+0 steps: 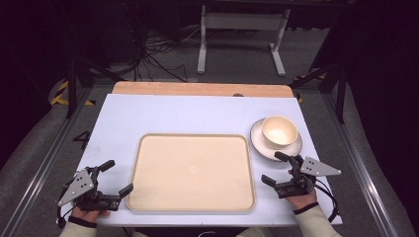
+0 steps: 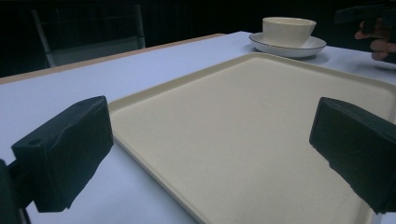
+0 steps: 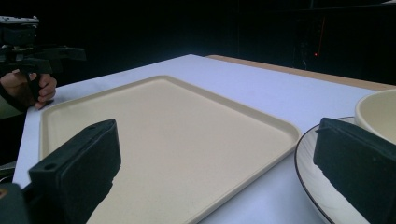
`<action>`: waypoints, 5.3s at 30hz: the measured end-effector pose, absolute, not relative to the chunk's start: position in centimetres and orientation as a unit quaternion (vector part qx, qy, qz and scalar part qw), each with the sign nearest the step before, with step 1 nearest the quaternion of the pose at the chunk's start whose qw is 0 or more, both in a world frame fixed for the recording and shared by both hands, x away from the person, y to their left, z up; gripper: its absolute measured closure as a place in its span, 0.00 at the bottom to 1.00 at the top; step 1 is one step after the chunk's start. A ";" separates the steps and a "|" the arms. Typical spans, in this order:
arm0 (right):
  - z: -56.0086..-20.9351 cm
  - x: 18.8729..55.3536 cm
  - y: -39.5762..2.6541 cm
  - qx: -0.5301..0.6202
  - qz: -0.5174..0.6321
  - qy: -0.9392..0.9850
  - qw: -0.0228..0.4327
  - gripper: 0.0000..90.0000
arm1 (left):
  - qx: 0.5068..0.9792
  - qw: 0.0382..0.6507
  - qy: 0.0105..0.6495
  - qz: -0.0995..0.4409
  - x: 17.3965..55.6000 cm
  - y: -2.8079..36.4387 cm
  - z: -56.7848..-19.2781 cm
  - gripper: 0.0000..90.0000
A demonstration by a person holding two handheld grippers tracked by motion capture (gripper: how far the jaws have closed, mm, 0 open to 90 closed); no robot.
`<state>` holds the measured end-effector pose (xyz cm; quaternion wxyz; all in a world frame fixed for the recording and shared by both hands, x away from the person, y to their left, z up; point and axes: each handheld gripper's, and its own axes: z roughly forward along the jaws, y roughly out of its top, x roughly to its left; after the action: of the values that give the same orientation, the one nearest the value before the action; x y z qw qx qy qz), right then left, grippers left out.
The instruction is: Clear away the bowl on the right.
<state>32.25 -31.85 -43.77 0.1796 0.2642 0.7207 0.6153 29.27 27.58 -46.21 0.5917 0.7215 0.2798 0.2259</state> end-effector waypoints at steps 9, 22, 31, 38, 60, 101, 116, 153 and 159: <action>-41.6 32.1 -31.9 0.239 0.583 0.756 0.177 0.04 | 0.724 0.588 0.282 0.222 29.3 27.6 -46.2 0.00; -37.5 33.0 -30.3 0.204 0.454 0.853 0.155 0.14 | 0.722 0.590 0.283 0.223 29.4 27.5 -46.2 0.00; -35.3 34.0 -29.7 0.189 0.372 0.901 0.118 0.17 | 0.721 0.590 0.285 0.222 29.4 27.5 -46.2 0.00; -34.7 34.4 -29.3 0.180 0.330 0.919 0.120 0.18 | 0.721 0.590 0.286 0.223 29.4 27.5 -46.2 0.00; -33.8 35.7 -28.8 0.156 0.274 0.942 0.116 0.28 | 0.722 0.590 0.284 0.223 29.4 27.5 -46.2 0.00; -35.5 45.4 -31.8 0.220 0.215 0.946 0.106 0.39 | 0.724 0.589 0.281 0.224 29.3 27.6 -46.2 0.00; -37.9 46.2 -32.1 0.226 0.192 0.951 0.085 0.56 | 0.723 0.589 0.282 0.224 29.3 27.6 -46.2 0.00; -38.0 45.0 -30.5 0.166 0.156 0.966 0.124 0.94 | 0.724 0.588 0.283 0.223 29.3 27.6 -46.2 0.00; -37.4 44.8 -30.5 0.175 0.155 0.965 0.121 0.93 | 0.724 0.588 0.283 0.223 29.3 27.6 -46.2 0.00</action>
<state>44.84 -30.48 -37.38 0.1209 0.1747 0.9649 0.1545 29.29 27.60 -46.17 0.5881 0.7240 0.2834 0.2228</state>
